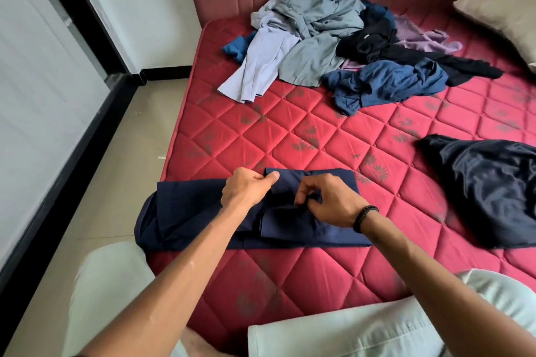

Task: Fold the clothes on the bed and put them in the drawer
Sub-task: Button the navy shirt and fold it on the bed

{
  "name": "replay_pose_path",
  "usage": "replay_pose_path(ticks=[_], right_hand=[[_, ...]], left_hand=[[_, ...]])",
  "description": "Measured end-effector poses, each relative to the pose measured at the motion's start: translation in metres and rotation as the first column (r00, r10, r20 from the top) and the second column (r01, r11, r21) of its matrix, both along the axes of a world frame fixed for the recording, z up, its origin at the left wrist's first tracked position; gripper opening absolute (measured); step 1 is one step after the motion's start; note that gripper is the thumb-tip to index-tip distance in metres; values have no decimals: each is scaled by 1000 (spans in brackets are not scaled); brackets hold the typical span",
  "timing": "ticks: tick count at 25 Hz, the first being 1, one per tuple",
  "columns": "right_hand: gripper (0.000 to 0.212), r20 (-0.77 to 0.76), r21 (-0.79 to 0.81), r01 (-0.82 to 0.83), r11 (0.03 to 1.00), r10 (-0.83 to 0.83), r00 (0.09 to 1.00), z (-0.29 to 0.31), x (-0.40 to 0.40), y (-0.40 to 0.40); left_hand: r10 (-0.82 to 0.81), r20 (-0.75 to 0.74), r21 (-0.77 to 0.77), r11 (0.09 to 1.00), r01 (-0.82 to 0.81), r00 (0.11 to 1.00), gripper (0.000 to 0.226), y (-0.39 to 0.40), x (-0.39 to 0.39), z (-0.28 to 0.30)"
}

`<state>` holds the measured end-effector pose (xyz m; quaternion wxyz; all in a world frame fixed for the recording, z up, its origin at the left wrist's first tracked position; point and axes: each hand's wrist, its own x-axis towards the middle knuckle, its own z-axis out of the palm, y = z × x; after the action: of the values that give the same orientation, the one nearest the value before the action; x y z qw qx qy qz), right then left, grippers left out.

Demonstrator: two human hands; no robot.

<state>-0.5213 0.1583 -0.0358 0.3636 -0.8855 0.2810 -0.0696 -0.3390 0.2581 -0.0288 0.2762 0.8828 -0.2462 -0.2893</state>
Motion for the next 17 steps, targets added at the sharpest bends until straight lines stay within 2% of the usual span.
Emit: replay_pose_path(ticks=[4,7,9,11,13,14,15,16,17], right_hand=[[39,153,61,53,997,-62,986,-2,1,-1],[29,135,18,130,991,-131,982,-9,11,0],[25,43,-72,106,992,-103,994,-15,19,2],[24,-52,-233,58,971,-72,996,-26,23,8],[39,-120,-458,22,889,-86,989,-43,20,15],[47,-140,-540,19,842,-113,984,-51,17,19],[54,-156,-580,24,814,-140,978,-58,14,22],[60,-172,-584,26,812,-155,973,-62,11,24],[64,-191,-569,15,822,-149,970,-65,10,26]], left_hand=[[-80,-40,-13,997,80,996,38,1,4,-10],[-119,-73,30,992,121,990,36,6,12,-16],[-141,-109,50,988,147,984,34,8,19,-18],[-191,-137,96,974,204,972,32,7,23,-16],[-230,-153,153,955,253,961,36,4,26,-14],[-234,-105,168,954,249,967,37,3,25,-12],[-236,25,157,961,230,971,32,4,21,-8],[-243,257,80,970,230,935,20,7,13,-5],[-219,502,-74,953,294,837,18,12,0,-5]])
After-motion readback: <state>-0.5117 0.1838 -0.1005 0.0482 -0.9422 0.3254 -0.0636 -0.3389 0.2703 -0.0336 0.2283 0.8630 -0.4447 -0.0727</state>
